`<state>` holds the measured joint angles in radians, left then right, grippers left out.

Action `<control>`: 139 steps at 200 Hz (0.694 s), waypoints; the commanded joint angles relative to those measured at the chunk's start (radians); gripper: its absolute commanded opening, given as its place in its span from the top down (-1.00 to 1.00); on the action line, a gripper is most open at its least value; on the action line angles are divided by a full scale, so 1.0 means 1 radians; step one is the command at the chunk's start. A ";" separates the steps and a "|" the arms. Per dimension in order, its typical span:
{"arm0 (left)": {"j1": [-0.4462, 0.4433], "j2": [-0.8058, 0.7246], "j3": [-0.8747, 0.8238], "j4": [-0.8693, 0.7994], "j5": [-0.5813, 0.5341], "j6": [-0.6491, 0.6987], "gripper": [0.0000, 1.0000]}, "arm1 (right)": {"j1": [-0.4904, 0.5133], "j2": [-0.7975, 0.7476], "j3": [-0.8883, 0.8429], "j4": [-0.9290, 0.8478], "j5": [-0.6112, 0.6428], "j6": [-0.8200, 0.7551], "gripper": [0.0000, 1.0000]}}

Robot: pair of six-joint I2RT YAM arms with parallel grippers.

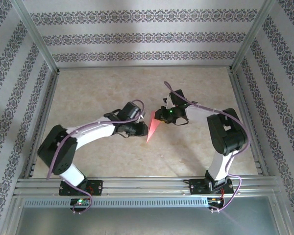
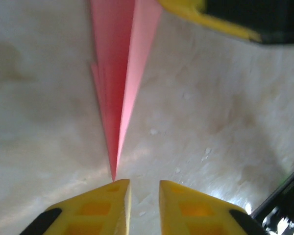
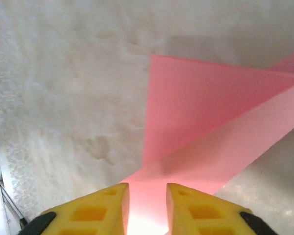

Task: Fold a paper plane with a square sheet of paper (pick it up from the middle)
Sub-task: Fold the wing for the fifth time at the center of the table, then turn over the paper plane at the top-center of the table.

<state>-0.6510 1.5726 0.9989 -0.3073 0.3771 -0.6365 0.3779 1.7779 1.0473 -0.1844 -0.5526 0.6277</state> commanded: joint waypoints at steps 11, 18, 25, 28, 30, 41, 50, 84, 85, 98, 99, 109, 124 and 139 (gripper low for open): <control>0.105 -0.093 -0.056 -0.009 -0.118 -0.021 0.20 | 0.026 -0.124 -0.006 -0.112 0.154 0.004 0.19; 0.129 -0.103 -0.072 -0.004 -0.127 -0.031 0.08 | 0.035 -0.144 -0.012 -0.136 0.201 0.009 0.13; 0.152 -0.110 -0.088 0.003 -0.128 -0.042 0.00 | 0.044 -0.160 -0.018 -0.160 0.246 0.017 0.07; 0.161 -0.113 -0.096 0.006 -0.128 -0.043 -0.03 | 0.048 -0.166 -0.020 -0.170 0.261 0.021 0.04; 0.168 -0.114 -0.099 0.009 -0.129 -0.044 -0.06 | 0.051 -0.170 -0.021 -0.175 0.275 0.025 0.02; 0.194 -0.122 -0.120 0.017 -0.130 -0.046 -0.21 | 0.070 -0.187 -0.030 -0.201 0.332 0.048 -0.07; 0.213 -0.130 -0.132 0.020 -0.142 -0.045 -0.38 | 0.089 -0.198 -0.033 -0.216 0.366 0.068 -0.13; 0.261 -0.171 -0.187 0.059 -0.212 -0.025 -0.80 | 0.181 -0.170 0.010 -0.248 0.479 0.150 -0.32; 0.263 -0.172 -0.187 0.060 -0.215 -0.025 -0.80 | 0.184 -0.167 0.013 -0.250 0.484 0.156 -0.32; 0.277 -0.188 -0.205 0.078 -0.244 -0.019 -0.87 | 0.218 -0.116 0.058 -0.280 0.533 0.192 -0.33; 0.279 -0.189 -0.206 0.080 -0.245 -0.019 -0.88 | 0.221 -0.113 0.061 -0.283 0.538 0.195 -0.33; 0.292 -0.199 -0.221 0.098 -0.254 -0.023 -0.92 | 0.240 -0.073 0.096 -0.310 0.574 0.226 -0.33; 0.308 -0.207 -0.243 0.126 -0.248 -0.030 -0.97 | 0.258 -0.020 0.135 -0.321 0.590 0.265 -0.31; 0.320 -0.206 -0.255 0.145 -0.217 -0.032 -0.99 | 0.271 0.024 0.167 -0.334 0.608 0.295 -0.29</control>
<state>-0.3550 1.3838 0.7708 -0.2314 0.1616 -0.6693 0.6315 1.7416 1.1591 -0.4507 -0.0380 0.8352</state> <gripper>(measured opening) 0.993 0.650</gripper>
